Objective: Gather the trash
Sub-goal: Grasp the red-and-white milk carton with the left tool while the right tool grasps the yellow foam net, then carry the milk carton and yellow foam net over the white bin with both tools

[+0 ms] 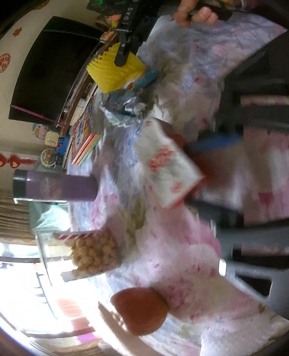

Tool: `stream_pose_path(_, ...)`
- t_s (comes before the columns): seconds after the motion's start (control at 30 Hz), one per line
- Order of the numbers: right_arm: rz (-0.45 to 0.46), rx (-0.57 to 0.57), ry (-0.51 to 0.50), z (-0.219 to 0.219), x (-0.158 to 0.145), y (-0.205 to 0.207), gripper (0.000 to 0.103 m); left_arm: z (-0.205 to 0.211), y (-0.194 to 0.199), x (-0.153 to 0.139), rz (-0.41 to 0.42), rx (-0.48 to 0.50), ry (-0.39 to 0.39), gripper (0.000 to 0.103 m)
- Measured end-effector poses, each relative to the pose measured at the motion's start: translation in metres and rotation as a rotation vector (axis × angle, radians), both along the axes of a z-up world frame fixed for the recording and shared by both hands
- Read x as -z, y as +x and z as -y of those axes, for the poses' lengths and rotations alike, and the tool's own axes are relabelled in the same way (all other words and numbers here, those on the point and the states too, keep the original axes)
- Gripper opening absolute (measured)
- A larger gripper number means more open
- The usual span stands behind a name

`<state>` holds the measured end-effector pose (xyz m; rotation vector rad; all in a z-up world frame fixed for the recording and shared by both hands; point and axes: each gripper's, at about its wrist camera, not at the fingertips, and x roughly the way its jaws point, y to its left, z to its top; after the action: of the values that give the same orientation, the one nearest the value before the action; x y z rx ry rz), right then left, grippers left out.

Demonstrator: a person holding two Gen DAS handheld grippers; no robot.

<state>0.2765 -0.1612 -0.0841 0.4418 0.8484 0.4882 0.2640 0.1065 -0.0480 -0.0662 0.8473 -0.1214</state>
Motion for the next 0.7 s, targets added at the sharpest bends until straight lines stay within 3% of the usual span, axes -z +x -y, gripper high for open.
stream_pose_path(0.37, 0.022, -0.065, -0.023, 0.035, -0.008, -0.051, 0.026, 0.054, -0.024, -0.006, 0.033, 0.076, -0.041, 0.016)
stream_pose_path(0.7, 0.033, -0.043, -0.072, 0.071, -0.015, -0.095, 0.025, 0.099, -0.048, -0.011, 0.035, 0.137, -0.099, 0.015)
